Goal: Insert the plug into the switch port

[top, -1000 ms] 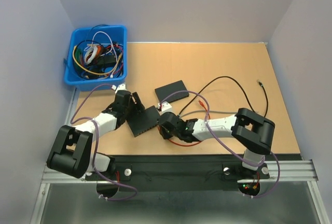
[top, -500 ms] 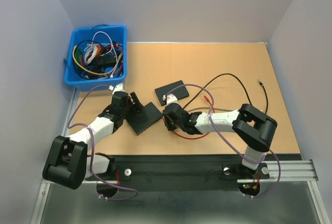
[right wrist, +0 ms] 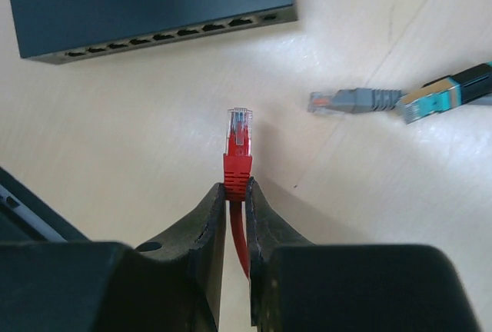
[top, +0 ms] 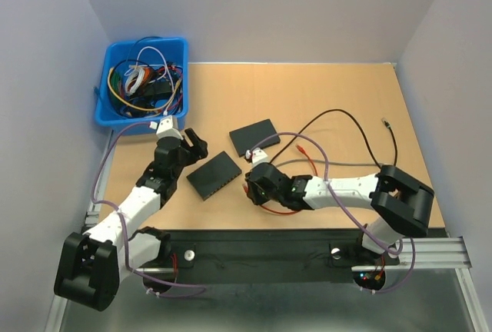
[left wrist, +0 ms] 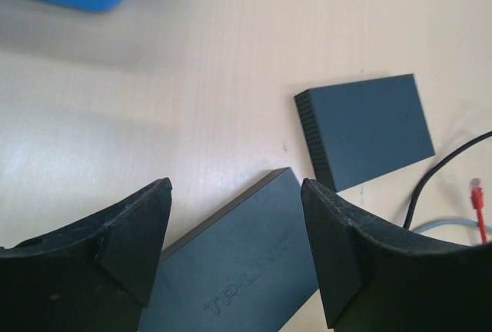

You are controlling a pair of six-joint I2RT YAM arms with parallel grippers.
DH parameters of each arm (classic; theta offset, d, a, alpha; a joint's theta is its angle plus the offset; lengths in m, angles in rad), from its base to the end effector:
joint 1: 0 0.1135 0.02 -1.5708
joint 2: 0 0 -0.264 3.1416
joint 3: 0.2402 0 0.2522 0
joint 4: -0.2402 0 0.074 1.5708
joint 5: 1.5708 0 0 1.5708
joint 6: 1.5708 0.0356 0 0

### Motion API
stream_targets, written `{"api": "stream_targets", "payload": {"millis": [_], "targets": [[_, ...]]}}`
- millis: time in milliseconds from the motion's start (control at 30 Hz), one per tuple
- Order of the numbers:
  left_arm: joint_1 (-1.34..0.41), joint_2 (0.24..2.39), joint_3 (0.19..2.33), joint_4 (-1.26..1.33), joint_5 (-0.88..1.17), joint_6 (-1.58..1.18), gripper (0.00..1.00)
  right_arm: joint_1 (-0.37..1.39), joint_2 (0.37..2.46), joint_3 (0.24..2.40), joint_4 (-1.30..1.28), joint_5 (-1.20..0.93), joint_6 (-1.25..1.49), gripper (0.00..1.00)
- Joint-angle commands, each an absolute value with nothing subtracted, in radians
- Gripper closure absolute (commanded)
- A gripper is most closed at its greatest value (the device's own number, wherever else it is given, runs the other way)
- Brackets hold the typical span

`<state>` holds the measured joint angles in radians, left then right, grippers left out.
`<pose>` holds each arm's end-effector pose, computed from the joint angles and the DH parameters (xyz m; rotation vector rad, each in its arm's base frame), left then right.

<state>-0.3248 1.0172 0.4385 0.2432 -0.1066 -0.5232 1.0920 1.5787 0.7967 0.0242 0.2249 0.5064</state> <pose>0.2120 -0.0674 0.2183 -0.2641 1.9143 -0.4705 0.1532 0.2778 0.1727 -0.5729 2.2991 0.5439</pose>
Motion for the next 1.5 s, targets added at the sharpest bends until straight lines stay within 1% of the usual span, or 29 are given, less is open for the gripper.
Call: {"api": "stream_targets", "payload": {"millis": [0, 100, 200, 400, 533, 700, 800, 1000, 1067, 1200, 1467], "targets": [[-0.322, 0.976, 0.402, 0.351, -0.100, -0.463, 0.20, 1.138, 1.566, 0.792, 0.017, 0.264, 0.547, 1.00], [-0.322, 0.957, 0.388, 0.373, -0.081, -0.453, 0.20, 1.172, 1.551, 0.785, 0.020, 0.319, 0.566, 1.00], [-0.322, 0.904, 0.365, 0.393, -0.077, -0.448, 0.18, 1.241, 1.523, 0.767, 0.038, 0.449, 0.574, 1.00], [-0.322, 0.838, 0.330, 0.397, -0.083, -0.453, 0.18, 1.270, 1.479, 0.689, 0.153, 0.476, 0.584, 1.00], [-0.322, 0.809, 0.316, 0.391, -0.086, -0.457, 0.19, 1.275, 1.451, 0.618, 0.196, 0.518, 0.678, 1.00], [-0.322, 0.759, 0.298, 0.402, -0.074, -0.459, 0.18, 1.275, 1.428, 0.595, 0.195, 0.485, 0.707, 1.00], [-0.324, 0.724, 0.275, 0.454, 0.024, -0.439, 0.18, 1.275, 1.424, 0.600, 0.201, 0.454, 0.704, 0.99], [-0.324, 0.632, 0.236, 0.446, 0.008, -0.449, 0.14, 1.275, 1.445, 0.629, 0.195, 0.416, 0.624, 1.00], [-0.324, 0.641, 0.239, 0.443, -0.031, -0.456, 0.14, 1.275, 1.473, 0.652, 0.196, 0.405, 0.588, 1.00], [-0.324, 0.716, 0.264, 0.456, -0.005, -0.454, 0.14, 1.275, 1.558, 0.724, 0.189, 0.419, 0.540, 1.00], [-0.337, 0.958, 0.363, 0.372, 0.014, -0.520, 0.13, 1.275, 1.640, 0.814, 0.166, 0.479, 0.489, 1.00]]}}
